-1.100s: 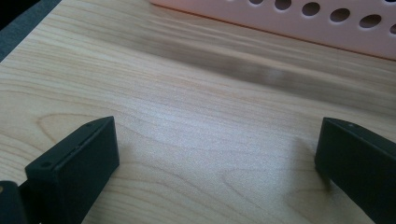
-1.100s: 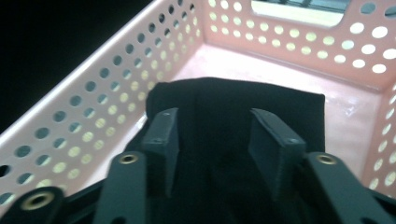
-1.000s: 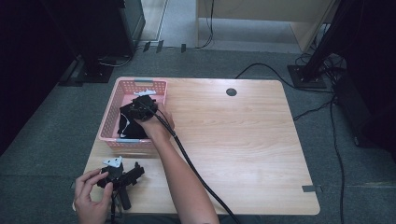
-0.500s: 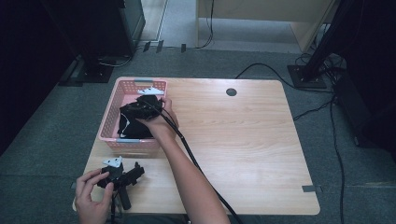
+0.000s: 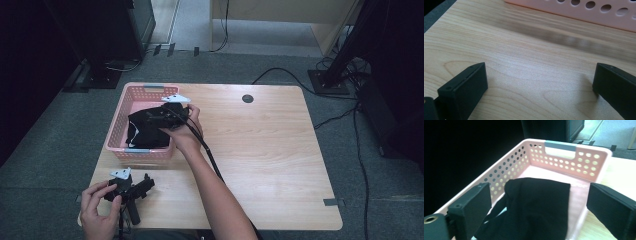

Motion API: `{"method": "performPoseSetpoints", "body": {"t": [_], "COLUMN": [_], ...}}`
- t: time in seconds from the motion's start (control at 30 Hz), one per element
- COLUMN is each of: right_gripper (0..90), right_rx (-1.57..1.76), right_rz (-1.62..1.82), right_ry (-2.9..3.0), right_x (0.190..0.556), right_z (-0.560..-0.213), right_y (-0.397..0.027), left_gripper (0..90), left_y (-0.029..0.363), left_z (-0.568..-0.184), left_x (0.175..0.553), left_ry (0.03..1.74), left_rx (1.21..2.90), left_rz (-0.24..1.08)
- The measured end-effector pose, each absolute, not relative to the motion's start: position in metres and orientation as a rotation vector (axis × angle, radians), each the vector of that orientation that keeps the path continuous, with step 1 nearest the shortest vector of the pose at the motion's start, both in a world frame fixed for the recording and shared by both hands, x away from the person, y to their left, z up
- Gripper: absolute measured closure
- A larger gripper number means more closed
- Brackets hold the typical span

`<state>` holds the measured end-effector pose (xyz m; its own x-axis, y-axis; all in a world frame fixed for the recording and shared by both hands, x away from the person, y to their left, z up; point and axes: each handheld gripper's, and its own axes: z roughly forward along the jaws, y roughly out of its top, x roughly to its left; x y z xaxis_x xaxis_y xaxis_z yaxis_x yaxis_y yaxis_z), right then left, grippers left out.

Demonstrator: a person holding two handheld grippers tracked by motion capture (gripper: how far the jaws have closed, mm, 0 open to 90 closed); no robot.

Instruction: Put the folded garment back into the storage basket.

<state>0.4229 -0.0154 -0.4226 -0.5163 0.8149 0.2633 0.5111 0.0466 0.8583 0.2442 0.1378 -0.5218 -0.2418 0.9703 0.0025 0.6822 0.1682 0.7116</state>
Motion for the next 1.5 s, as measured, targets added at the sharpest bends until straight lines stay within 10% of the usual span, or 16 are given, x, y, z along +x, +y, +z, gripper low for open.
{"method": "performPoseSetpoints", "body": {"t": [1.5], "right_gripper": [0.0], "right_rx": [1.511], "right_rz": [1.324], "right_ry": [2.000], "right_x": [0.382], "right_z": [-0.489], "right_y": [-0.120], "left_gripper": [0.0], "left_y": [0.138], "left_z": [-0.522], "left_x": [0.244], "left_ry": [1.993], "left_rx": [1.556], "left_rz": [0.835]}}
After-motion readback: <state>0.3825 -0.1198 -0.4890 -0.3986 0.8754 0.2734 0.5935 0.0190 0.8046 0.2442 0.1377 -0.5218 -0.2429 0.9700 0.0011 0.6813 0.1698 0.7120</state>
